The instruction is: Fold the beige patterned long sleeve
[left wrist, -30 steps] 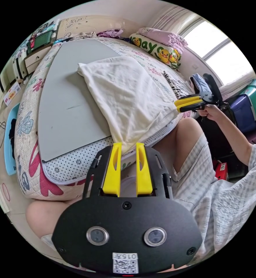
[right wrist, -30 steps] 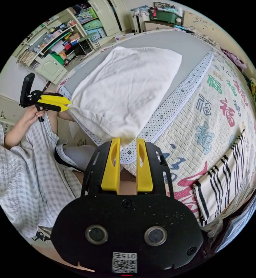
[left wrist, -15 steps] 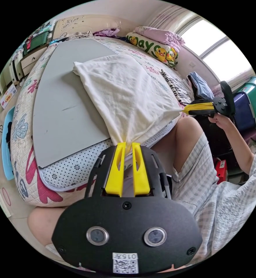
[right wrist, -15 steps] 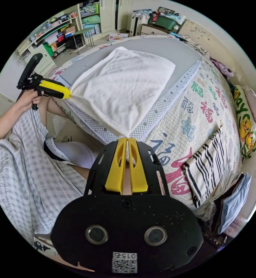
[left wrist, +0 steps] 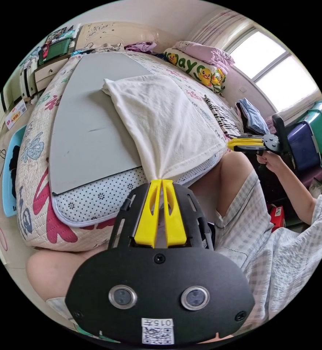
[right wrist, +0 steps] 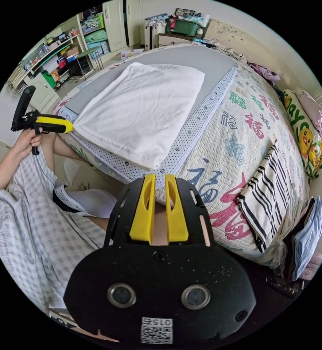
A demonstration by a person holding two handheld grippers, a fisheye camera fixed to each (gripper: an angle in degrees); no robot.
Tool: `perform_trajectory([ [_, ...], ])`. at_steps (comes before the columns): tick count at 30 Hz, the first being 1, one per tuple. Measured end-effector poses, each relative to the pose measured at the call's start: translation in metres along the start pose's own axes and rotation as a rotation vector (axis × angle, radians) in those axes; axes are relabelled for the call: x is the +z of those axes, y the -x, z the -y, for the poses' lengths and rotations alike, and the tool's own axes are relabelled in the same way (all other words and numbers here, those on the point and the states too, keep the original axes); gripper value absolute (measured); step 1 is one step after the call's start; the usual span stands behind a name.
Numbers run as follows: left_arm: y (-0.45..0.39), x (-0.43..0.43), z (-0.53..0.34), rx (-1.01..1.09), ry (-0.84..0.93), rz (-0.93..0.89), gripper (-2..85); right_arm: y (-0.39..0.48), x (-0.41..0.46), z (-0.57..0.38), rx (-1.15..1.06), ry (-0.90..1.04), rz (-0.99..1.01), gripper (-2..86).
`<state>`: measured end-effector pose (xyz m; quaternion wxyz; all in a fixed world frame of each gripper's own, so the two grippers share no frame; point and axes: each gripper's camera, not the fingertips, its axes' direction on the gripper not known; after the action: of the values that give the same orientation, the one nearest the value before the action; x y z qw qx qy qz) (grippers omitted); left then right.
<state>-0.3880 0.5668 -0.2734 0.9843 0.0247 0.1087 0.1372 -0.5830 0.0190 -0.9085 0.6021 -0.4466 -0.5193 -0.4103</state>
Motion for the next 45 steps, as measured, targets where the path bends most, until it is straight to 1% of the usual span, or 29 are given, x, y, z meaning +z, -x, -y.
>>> perform_trajectory([
  [4,-0.002,0.002,0.001,0.004,0.008,0.016,-0.7,-0.001,0.032,0.019,-0.061,0.060,0.019,5.8],
  [6,0.001,-0.001,0.000,-0.007,0.003,0.006,-0.7,-0.002,0.042,0.023,-0.078,0.082,0.025,2.2],
  [9,0.001,-0.011,-0.003,0.008,-0.033,0.003,-0.7,-0.006,0.046,0.018,-0.088,0.081,0.011,0.5],
  [13,0.003,-0.017,-0.003,0.022,-0.049,0.030,-0.7,-0.030,0.062,-0.007,0.001,0.031,0.082,-0.1],
  [16,0.012,-0.003,0.001,-0.002,0.002,-0.009,-0.5,-0.048,0.103,-0.016,0.040,0.076,0.125,0.0],
  [19,0.018,-0.009,0.002,0.032,0.001,-0.042,0.0,-0.075,0.128,-0.030,0.095,0.088,0.209,1.0],
  [22,0.050,-0.039,0.011,-0.031,-0.084,-0.084,2.4,-0.123,0.135,-0.048,0.189,0.005,0.320,3.6],
  [24,0.085,-0.061,0.036,-0.099,-0.184,-0.118,7.2,-0.156,0.137,-0.050,0.253,-0.076,0.369,4.6],
  [26,0.107,-0.067,0.065,-0.118,-0.226,-0.137,10.0,-0.193,0.138,-0.038,0.309,-0.210,0.394,6.4],
  [27,0.118,-0.067,0.087,-0.119,-0.245,-0.124,10.9,-0.200,0.139,-0.032,0.317,-0.240,0.399,7.1],
  [29,0.128,-0.064,0.120,-0.129,-0.280,-0.075,11.4,-0.224,0.151,-0.002,0.352,-0.328,0.431,11.2],
  [31,0.134,-0.055,0.152,-0.115,-0.312,-0.054,12.4,-0.236,0.170,0.027,0.347,-0.356,0.474,13.6],
  [33,0.148,-0.032,0.189,-0.144,-0.279,-0.099,14.5,-0.246,0.196,0.055,0.343,-0.351,0.510,14.9],
  [35,0.156,-0.015,0.208,-0.167,-0.241,-0.118,15.4,-0.258,0.234,0.085,0.357,-0.329,0.553,16.7],
  [38,0.161,0.004,0.223,-0.172,-0.207,-0.151,16.1,-0.268,0.284,0.110,0.367,-0.273,0.568,18.0],
  [41,0.164,0.022,0.232,-0.176,-0.147,-0.147,16.8,-0.277,0.334,0.120,0.372,-0.205,0.600,18.4],
  [45,0.171,0.033,0.233,-0.205,-0.194,-0.222,14.9,-0.283,0.380,0.115,0.402,-0.184,0.669,17.3],
])
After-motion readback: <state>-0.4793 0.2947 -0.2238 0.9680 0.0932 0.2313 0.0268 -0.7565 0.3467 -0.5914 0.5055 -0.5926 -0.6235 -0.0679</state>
